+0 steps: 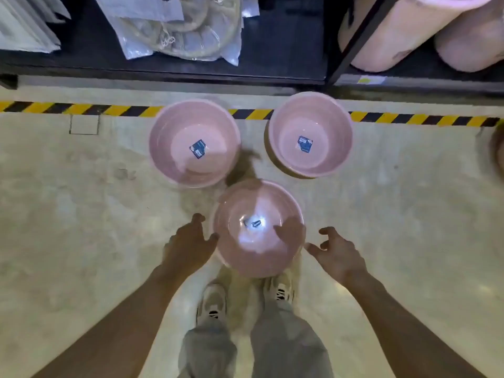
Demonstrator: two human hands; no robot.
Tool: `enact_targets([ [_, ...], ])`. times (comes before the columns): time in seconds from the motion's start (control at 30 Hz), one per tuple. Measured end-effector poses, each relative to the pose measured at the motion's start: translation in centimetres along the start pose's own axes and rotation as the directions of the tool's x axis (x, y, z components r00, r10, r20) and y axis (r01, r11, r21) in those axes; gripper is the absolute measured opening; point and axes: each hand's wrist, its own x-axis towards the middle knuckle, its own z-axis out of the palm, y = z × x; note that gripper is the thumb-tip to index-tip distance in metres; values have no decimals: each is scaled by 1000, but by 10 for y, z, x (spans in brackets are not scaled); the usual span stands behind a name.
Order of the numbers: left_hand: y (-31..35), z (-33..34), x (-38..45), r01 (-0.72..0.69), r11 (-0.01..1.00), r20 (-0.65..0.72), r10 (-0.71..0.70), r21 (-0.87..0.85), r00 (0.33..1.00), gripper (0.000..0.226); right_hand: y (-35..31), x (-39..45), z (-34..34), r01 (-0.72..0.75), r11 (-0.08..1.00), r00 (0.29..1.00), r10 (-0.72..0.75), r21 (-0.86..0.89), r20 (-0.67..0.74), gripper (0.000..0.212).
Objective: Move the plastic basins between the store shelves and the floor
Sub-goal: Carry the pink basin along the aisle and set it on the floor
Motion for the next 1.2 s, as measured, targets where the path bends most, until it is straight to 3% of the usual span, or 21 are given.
enact_targets([
  [0.1, -17, 48, 48, 60, 997, -53, -62, -40, 997, 59, 15, 65, 31, -21, 999, 999, 19, -49, -48, 67],
  [0.27, -45, 118, 106, 212, 974, 3, -213, -84, 977, 72, 38, 146, 77, -99, 992, 993, 93, -80, -77, 71],
  [0.37, -54, 154, 127, 241, 954, 37, -238, -180, 970, 53, 47, 183, 107, -136, 990, 991, 137, -25, 4, 71],
  [0.47, -58, 180, 135, 216, 927, -34, -238, -307, 971, 30, 49, 200, 134, -137, 989, 989, 134, 57, 56, 53],
  [0.63, -62, 189, 135, 123, 942, -116, -167, -314, 979, 23, 51, 206, 149, -92, 983, 993, 103, 156, -63, 24],
  [0.93, -39, 98, 90, 44, 939, -88, -78, -341, 993, 22, 10, 149, 64, 7, 991, 993, 10, 135, -121, 26],
  [1.2, 10, -87, 20, 104, 935, -172, -170, -340, 970, 27, -106, 58, -99, 162, 974, 975, -133, 160, -180, 19],
])
